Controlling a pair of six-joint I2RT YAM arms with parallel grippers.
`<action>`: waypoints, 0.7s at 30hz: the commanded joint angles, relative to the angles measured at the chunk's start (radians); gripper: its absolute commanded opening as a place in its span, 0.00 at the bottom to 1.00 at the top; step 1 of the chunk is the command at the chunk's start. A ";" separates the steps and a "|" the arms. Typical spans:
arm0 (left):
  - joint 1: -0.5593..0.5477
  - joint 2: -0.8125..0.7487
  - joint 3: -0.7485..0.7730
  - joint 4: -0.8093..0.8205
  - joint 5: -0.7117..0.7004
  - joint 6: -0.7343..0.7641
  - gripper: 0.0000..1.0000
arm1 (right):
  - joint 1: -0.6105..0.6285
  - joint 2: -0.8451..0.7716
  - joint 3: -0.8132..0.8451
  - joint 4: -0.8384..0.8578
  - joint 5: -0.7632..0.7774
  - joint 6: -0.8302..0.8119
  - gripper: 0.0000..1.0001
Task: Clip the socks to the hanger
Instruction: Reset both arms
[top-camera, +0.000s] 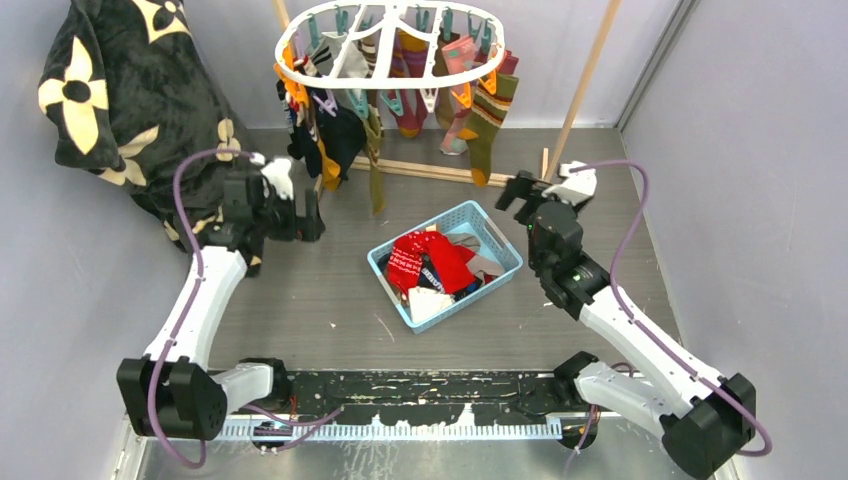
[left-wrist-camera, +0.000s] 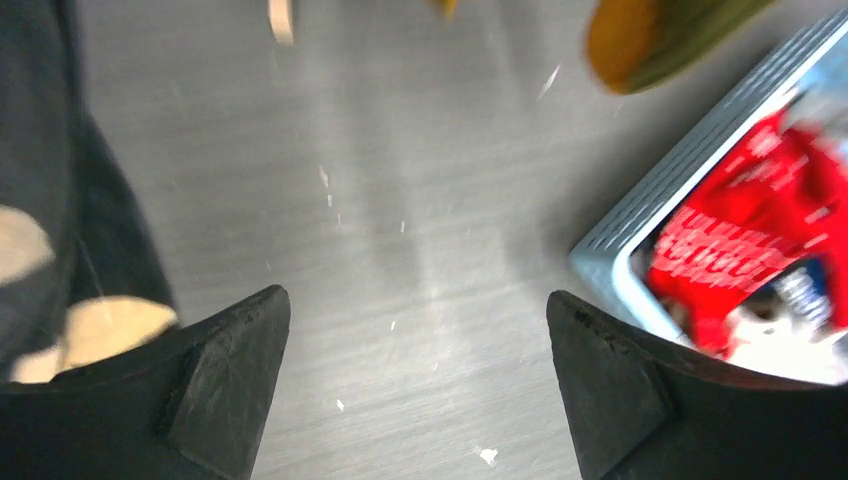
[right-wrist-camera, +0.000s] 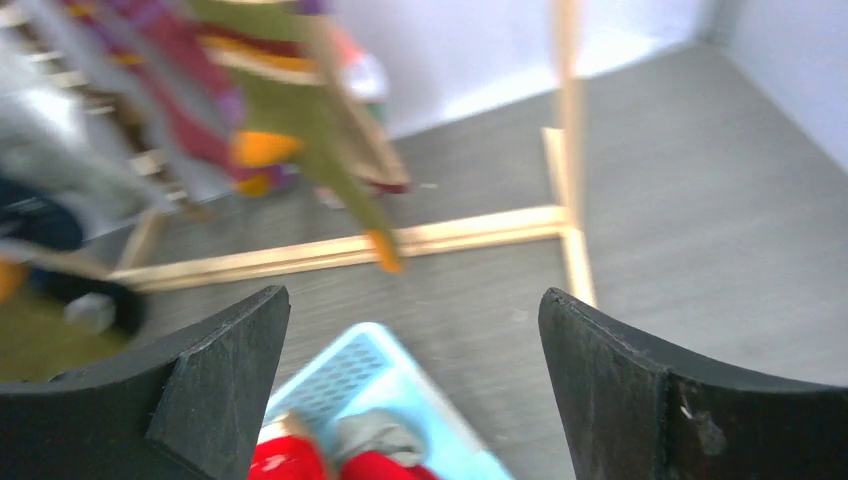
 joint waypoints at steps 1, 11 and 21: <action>0.007 -0.011 -0.175 0.264 -0.026 0.108 0.98 | -0.078 -0.077 -0.122 -0.017 0.274 0.070 1.00; 0.025 0.173 -0.337 0.565 -0.146 0.079 1.00 | -0.241 -0.146 -0.319 0.050 0.451 0.113 1.00; 0.058 0.312 -0.453 0.909 -0.252 0.015 1.00 | -0.415 -0.014 -0.414 0.180 0.432 0.102 1.00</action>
